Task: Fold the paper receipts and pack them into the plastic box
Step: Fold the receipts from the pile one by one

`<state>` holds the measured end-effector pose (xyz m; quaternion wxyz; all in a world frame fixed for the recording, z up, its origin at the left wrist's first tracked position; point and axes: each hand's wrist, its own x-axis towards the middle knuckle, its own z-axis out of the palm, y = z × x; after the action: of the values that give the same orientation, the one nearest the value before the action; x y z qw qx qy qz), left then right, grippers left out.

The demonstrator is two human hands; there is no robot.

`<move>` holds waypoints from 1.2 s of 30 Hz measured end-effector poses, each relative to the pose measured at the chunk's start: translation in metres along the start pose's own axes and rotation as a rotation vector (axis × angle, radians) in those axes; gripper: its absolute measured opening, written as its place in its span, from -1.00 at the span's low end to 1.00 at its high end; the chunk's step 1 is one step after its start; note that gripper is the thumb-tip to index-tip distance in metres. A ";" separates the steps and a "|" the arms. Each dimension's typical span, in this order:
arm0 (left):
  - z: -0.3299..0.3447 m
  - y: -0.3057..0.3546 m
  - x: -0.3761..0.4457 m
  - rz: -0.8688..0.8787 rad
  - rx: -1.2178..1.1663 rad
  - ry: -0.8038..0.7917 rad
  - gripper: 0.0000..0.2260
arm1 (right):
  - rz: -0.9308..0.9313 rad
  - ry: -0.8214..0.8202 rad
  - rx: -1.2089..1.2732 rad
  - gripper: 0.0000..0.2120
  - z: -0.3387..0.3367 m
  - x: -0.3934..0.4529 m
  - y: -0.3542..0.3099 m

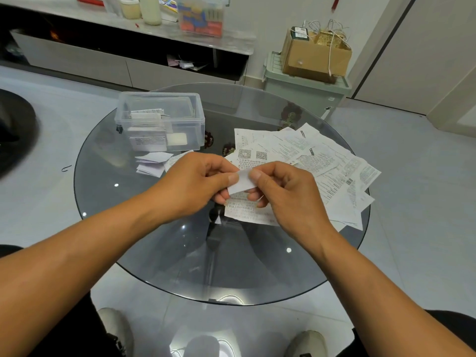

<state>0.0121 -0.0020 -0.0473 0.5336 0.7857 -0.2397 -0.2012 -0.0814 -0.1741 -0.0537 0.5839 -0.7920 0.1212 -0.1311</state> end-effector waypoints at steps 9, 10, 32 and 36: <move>-0.052 -0.027 0.015 -0.019 0.878 0.358 -0.91 | -0.021 -0.230 -0.731 -0.53 -0.020 -0.001 0.004; -0.051 -0.029 0.015 -0.010 0.995 0.348 -0.87 | -0.028 -0.303 -0.799 -0.44 -0.021 -0.003 0.001; -0.011 -0.022 0.007 0.568 0.855 -0.204 -0.63 | -0.124 -0.190 -0.791 -0.69 -0.029 0.001 0.003; -0.013 -0.024 0.009 0.467 0.869 -0.251 -0.48 | -0.071 -0.048 -0.607 -0.67 -0.031 0.001 0.007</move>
<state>0.0309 0.0100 -0.0661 0.1553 0.8305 -0.5326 -0.0510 -0.0914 -0.2042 -0.0514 0.3185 -0.9368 0.1130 -0.0906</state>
